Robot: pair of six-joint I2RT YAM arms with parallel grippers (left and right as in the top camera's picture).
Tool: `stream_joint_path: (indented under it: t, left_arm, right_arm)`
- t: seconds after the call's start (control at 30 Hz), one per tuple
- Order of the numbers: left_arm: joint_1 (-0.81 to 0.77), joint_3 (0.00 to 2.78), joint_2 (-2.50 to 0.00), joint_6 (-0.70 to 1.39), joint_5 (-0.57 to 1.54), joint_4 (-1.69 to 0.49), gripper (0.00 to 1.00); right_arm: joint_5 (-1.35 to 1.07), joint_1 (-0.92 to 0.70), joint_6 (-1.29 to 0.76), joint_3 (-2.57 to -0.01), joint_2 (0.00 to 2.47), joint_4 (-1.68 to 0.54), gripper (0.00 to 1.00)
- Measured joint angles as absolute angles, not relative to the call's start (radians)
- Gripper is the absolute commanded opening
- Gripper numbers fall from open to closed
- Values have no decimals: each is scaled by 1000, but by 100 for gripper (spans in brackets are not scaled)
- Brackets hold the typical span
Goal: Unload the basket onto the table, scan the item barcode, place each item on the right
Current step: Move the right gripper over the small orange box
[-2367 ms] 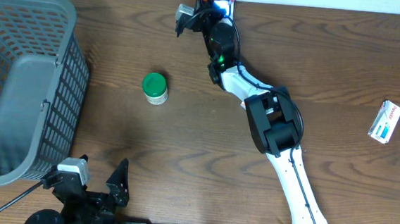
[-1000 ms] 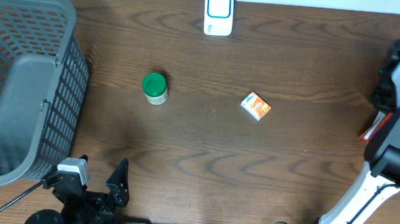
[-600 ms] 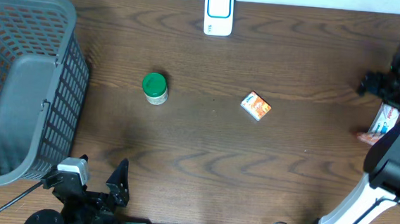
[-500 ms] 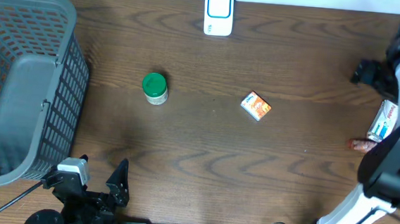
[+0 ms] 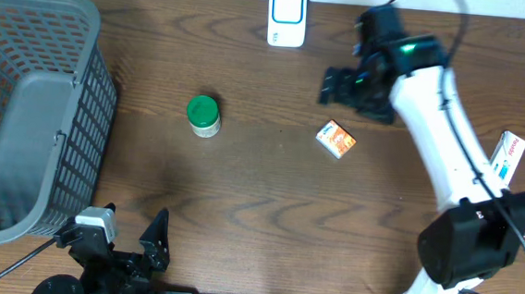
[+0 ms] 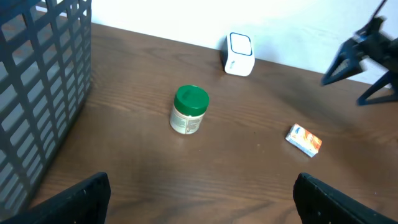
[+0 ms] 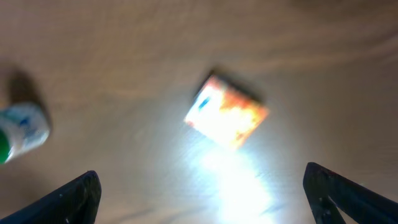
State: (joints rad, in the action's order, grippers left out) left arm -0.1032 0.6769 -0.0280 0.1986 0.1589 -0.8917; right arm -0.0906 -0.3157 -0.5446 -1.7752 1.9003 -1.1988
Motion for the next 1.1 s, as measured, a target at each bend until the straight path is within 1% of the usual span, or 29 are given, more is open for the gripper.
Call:
stream_joint_path:
  t: [0.1, 0.17, 0.27, 0.33, 0.73, 0.93, 1.03, 1.1]
  left_arm:
    - [-103, 677, -28, 199, 159, -892, 94]
    - [-103, 677, -28, 199, 159, -891, 94]
    - [-103, 677, -28, 199, 159, -892, 94]
    - [-103, 677, -28, 199, 159, -891, 94]
    - [-103, 677, -28, 199, 159, -891, 94]
    - [-103, 677, -28, 199, 159, -891, 95]
    - [-103, 677, -28, 199, 159, -891, 94]
    - [-103, 677, -28, 199, 159, -892, 94]
  right_arm:
    - [-54, -418, -739, -1645, 1903, -1079, 99]
    - [-30, -454, -836, -1559, 1908, -1010, 99]
    - [2, -464, -939, -1435, 1917, -908, 99]
    - [28, -459, -978, -1408, 1923, -889, 99]
    - [178, -450, -1015, -1407, 1924, -875, 99]
    - [177, -429, -1015, -1407, 2017, -813, 99]
    - [172, -424, -1016, -1407, 2069, -795, 95]
    - [173, -424, -1019, -1408, 2071, -790, 88]
